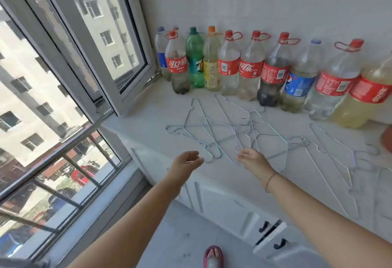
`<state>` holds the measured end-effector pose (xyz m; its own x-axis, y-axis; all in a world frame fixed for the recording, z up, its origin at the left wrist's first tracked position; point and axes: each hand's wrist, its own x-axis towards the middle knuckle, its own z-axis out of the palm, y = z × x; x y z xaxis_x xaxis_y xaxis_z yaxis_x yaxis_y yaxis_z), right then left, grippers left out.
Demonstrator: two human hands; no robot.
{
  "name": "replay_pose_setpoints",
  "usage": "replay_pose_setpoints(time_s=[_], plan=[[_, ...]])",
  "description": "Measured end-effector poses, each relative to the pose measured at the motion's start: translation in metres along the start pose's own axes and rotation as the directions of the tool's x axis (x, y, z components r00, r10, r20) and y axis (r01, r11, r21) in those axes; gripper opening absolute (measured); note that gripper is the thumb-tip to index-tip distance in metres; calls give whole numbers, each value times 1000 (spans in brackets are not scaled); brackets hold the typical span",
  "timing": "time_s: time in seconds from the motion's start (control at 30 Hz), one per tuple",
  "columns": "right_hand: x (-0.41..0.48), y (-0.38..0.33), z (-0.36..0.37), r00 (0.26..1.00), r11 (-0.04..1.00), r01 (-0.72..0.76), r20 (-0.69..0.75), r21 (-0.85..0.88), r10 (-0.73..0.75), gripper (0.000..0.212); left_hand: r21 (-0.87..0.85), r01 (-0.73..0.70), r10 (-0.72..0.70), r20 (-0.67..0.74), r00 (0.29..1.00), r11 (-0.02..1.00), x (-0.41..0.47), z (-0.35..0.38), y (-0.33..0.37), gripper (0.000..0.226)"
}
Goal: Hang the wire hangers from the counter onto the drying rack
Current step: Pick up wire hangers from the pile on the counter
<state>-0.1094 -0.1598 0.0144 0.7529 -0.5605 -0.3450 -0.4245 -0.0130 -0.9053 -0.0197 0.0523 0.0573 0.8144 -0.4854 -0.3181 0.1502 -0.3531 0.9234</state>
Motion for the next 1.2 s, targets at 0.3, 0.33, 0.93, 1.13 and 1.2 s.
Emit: replay_pose_setpoints(time_s=[0.3,0.33,0.93,1.13,1.2], plan=[[103,-16,5,985,954,-160,-20,255,170,33,-39,65,-54,238,970,997,132,47,26,30],[112,-16,6,982,948,-176,-24,266,189,33,-38,84,-71,254,965,996,146,52,26,32],[160,-5,12,944,883,-312,6,352,331,21,-131,405,-338,357,871,905,242,109,22,20],[162,-1,7,944,829,-323,89,456,319,19,-143,424,-361,330,872,894,248,104,25,3],[159,-2,0,948,803,-310,97,510,304,20,-182,422,-347,336,876,888,248,104,28,7]])
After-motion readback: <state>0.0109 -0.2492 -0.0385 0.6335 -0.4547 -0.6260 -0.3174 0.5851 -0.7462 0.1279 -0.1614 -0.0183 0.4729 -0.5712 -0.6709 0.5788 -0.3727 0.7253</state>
